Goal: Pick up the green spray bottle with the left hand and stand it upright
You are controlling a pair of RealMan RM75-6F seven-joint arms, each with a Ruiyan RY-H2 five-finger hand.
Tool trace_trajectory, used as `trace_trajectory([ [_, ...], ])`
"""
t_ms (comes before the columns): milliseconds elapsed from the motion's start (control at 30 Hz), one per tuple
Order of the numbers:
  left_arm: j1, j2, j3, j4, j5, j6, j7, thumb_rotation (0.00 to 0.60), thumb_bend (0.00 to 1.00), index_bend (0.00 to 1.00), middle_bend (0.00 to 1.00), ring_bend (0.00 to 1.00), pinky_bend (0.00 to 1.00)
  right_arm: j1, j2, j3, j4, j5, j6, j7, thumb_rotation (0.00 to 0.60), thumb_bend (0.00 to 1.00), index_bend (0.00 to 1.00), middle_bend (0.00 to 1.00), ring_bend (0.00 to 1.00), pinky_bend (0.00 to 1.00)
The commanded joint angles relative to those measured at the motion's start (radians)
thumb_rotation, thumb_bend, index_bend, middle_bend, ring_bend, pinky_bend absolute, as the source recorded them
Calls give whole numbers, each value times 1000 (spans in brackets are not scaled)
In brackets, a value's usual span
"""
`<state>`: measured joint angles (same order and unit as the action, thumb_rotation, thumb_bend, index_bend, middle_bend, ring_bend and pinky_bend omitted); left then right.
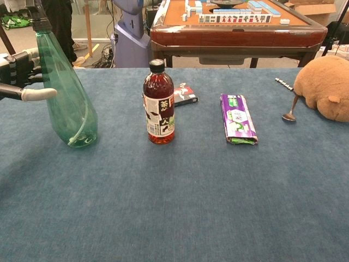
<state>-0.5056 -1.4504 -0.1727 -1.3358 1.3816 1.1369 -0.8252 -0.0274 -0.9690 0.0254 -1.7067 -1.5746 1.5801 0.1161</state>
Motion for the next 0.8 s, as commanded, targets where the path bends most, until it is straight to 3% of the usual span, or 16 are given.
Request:
trace_trajectory([
  [33, 2, 2, -1, -5, 3, 3, -4, 600, 231, 0, 36, 0, 0, 1, 0, 0, 0, -1, -1, 1, 600, 270, 318, 245, 184, 295],
  [800, 17, 24, 1, -33, 18, 5, -6, 600, 231, 0, 25, 0, 0, 1, 0, 0, 2, -3, 0, 2, 600, 270, 318, 245, 184, 295],
])
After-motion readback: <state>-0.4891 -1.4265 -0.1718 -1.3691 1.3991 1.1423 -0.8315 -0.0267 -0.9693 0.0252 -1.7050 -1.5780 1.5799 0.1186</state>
